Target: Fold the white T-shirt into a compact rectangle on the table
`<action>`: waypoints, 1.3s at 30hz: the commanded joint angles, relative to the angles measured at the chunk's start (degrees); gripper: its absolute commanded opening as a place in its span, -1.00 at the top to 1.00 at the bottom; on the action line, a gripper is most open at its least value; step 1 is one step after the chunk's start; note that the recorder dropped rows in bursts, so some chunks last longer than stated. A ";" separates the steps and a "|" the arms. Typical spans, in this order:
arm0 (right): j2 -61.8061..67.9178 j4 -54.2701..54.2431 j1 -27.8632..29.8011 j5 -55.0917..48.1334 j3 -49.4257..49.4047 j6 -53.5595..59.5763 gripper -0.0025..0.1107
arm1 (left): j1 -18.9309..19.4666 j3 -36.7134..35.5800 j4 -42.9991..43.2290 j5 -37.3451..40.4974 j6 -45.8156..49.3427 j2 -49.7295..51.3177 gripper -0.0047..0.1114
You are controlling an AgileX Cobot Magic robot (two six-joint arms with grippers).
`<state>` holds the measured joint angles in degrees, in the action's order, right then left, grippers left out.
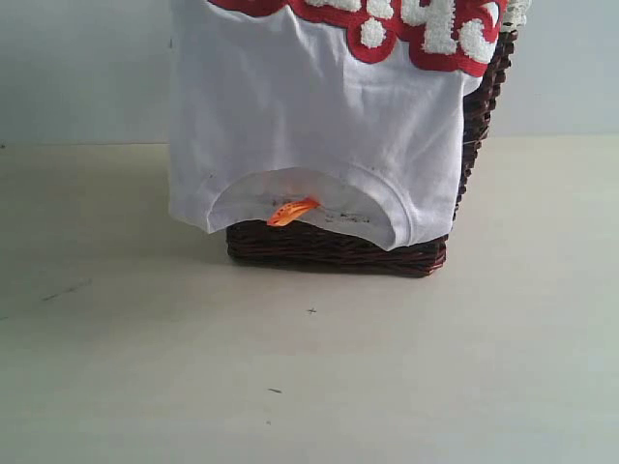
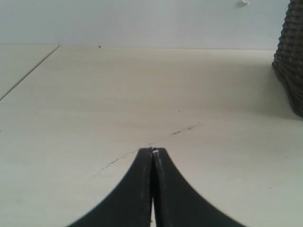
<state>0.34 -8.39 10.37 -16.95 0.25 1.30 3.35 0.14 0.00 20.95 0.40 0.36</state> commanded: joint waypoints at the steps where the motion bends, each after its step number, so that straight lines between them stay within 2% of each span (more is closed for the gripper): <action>1: -0.34 -0.04 0.27 0.38 -0.25 -0.11 0.96 | 0.14 -0.14 0.00 -0.68 -0.40 -0.36 0.92; 9: -0.34 -0.04 0.27 0.38 -0.25 -0.11 0.96 | 0.14 -0.14 0.00 -0.79 -0.40 -0.36 0.92; 14: -0.34 0.03 0.27 1.51 -0.25 -0.11 0.96 | 0.14 -0.14 0.71 -2.62 3.10 -0.36 0.92; 17: -0.34 -3.04 0.27 6.10 -0.25 -1.30 0.96 | 0.14 -0.14 0.71 -9.36 3.60 -0.36 0.92; 25: -0.34 -26.53 0.27 17.52 -0.25 -4.47 0.96 | 0.14 -0.14 0.71 -38.44 1.90 -0.36 0.92; 30: -0.34 -32.34 0.27 20.09 -0.25 -4.47 0.96 | 0.14 -0.14 0.71 -48.51 1.25 -0.36 0.92; 34: -0.34 -33.25 0.27 20.09 -0.25 -5.28 0.96 | 0.14 -0.14 0.71 -49.91 -11.23 -0.36 0.92; 36: -0.34 -33.90 0.27 19.53 -0.25 -7.87 0.96 | 0.14 -0.14 1.23 -49.34 -21.35 -0.36 0.92; 39: -0.34 -33.67 0.27 16.95 -0.25 -8.38 0.96 | 0.14 -0.14 6.41 -45.91 -34.42 -0.36 0.92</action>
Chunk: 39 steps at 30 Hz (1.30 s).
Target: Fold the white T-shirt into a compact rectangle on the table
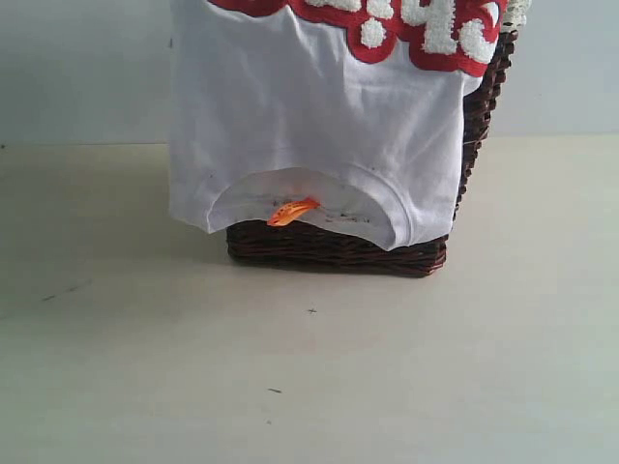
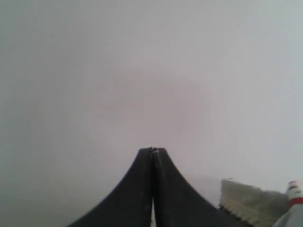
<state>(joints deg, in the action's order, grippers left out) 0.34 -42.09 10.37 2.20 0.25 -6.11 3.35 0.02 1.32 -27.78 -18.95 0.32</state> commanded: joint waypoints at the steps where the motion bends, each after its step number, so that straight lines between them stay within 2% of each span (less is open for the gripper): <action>1: -0.34 1.24 0.27 -4.04 -0.25 0.77 0.96 | 0.14 0.27 8.36 6.71 -19.94 -0.32 0.92; 3: -0.34 2.87 0.27 -8.55 1.97 4.86 0.96 | 0.14 3.22 17.36 16.01 -32.13 -0.32 0.92; 4: -0.34 3.27 0.27 -10.35 3.98 9.53 0.96 | 0.03 5.23 24.52 21.10 -39.96 -0.05 0.92; 6: -0.34 3.01 0.27 -12.04 6.86 16.30 0.96 | -0.19 7.49 32.59 23.48 -48.16 1.73 0.92; 12: -0.27 -0.56 0.27 -16.12 14.16 32.40 0.96 | -4.35 15.48 51.98 19.90 -63.89 14.58 0.92; 17: 1.57 -0.20 -2.73 -17.16 18.08 41.23 0.96 | -8.83 21.68 69.69 13.85 -75.40 28.32 0.92; 20: 3.24 0.56 -4.40 -20.25 20.00 45.38 0.96 | -9.91 26.11 86.96 7.95 -86.71 35.21 0.92; 22: 4.04 0.85 -5.09 -20.94 20.77 45.50 0.96 | -9.91 29.49 98.63 2.30 -97.78 39.35 0.92; 26: 5.29 0.72 -5.72 -21.96 21.02 43.86 0.96 | -9.68 33.09 98.63 -8.83 -98.06 45.50 0.92; 30: 7.00 0.72 -5.72 -21.51 21.02 34.14 0.96 | -9.68 36.33 98.63 -16.45 -98.06 49.93 0.92; 35: 9.32 1.11 -6.70 -24.82 21.02 34.54 0.96 | -9.68 42.25 98.63 -24.70 -99.34 53.78 0.92; 39: 10.57 1.11 -9.00 -29.98 21.02 38.47 0.96 | -9.68 46.08 98.63 -27.34 -100.02 54.42 0.92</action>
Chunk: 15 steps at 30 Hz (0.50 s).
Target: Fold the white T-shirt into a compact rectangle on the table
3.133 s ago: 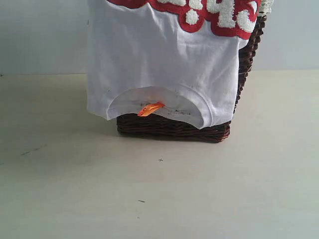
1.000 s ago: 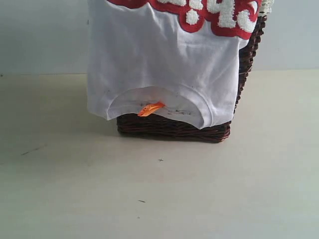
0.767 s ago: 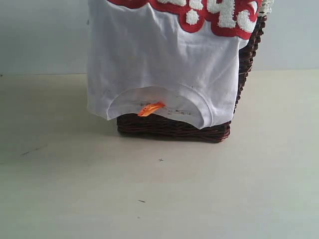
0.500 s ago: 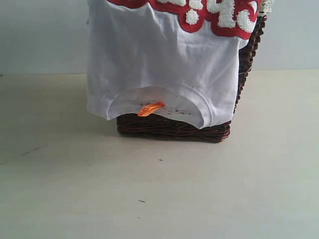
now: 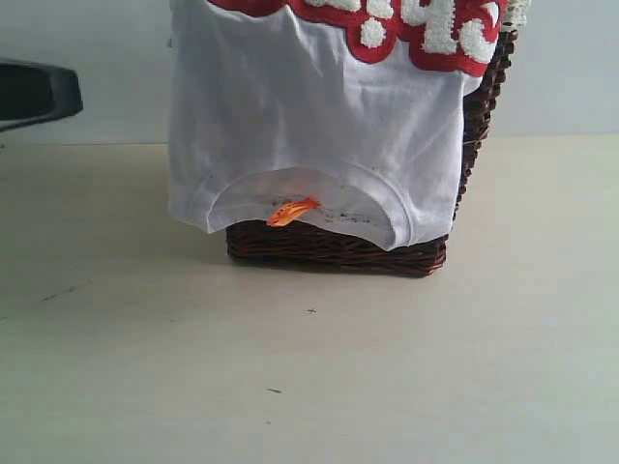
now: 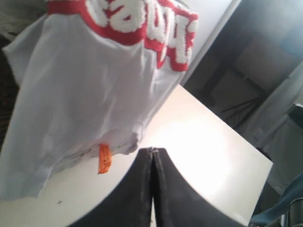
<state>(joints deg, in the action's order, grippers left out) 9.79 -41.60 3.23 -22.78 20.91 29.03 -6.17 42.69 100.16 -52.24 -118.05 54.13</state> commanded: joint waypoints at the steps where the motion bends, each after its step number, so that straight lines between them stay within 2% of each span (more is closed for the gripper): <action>1: 1.22 0.44 -2.17 -5.90 0.35 4.08 0.96 | -0.16 3.99 -0.22 -3.25 -0.92 0.49 0.92; 15: 1.22 -7.39 -2.60 -5.65 0.35 3.83 0.96 | -0.16 4.54 -0.22 -4.10 -0.20 0.49 0.92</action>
<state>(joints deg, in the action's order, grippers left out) 10.75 -47.77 0.78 -28.65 20.91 32.31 -6.17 46.77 100.25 -56.04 -118.52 54.56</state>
